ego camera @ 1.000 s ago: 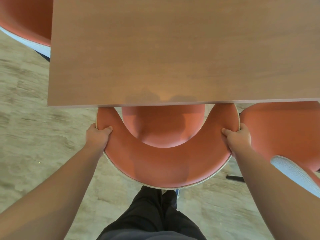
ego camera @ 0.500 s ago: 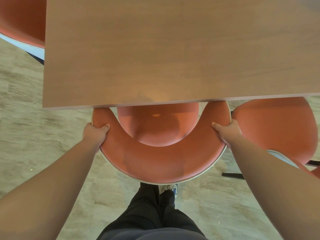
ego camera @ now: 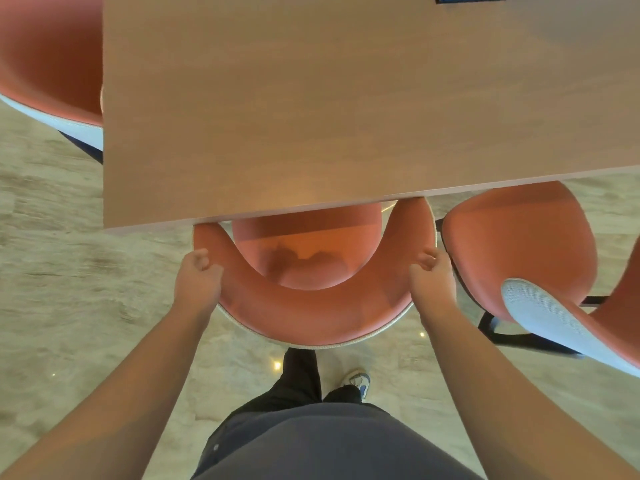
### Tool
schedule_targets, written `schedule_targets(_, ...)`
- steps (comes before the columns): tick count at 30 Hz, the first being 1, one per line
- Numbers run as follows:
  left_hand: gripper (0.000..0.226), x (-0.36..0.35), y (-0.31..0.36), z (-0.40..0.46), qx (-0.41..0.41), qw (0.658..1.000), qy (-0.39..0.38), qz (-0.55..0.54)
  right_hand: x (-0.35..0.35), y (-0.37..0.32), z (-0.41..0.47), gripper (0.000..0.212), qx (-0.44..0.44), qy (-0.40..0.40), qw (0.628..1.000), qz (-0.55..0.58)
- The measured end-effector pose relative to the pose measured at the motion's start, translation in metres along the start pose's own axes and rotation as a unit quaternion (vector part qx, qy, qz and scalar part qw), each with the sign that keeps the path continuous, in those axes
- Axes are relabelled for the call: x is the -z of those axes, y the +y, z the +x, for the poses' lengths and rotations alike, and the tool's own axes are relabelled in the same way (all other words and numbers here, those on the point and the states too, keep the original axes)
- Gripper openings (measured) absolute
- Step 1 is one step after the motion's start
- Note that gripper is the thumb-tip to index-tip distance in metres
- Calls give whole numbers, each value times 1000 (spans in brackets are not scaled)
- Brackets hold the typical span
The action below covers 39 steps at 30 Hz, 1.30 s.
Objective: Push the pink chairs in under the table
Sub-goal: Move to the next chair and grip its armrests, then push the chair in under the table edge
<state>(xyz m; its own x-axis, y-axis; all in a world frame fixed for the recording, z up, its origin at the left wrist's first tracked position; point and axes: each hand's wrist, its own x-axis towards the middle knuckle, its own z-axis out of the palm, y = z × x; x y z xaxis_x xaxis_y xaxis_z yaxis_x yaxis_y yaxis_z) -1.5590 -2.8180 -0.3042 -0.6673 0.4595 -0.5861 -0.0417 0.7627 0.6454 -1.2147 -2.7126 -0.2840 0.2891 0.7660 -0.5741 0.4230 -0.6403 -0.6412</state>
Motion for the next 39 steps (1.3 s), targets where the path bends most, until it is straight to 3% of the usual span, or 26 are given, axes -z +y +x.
schedule_targets(4,29,3,22,-36,-15,994,-80,-71,15,-2,-32,42,22,-27,998,49)
schedule_targets(7,29,-3,47,-65,-49,985,-134,-95,34,-5,-45,41,40,-44,993,102)
schedule_targets(13,25,-44,79,-134,-103,977,-160,-92,108,7,-57,36,70,-37,986,149)
schedule_targets(22,25,-165,76,-295,-143,966,-194,-95,269,91,-62,35,103,-32,979,173)
schedule_targets(28,24,-257,75,-394,-160,950,-251,-92,374,150,-60,33,97,13,979,177)
schedule_targets(39,23,-379,101,-440,-163,943,-288,-37,476,180,11,38,67,76,975,198)
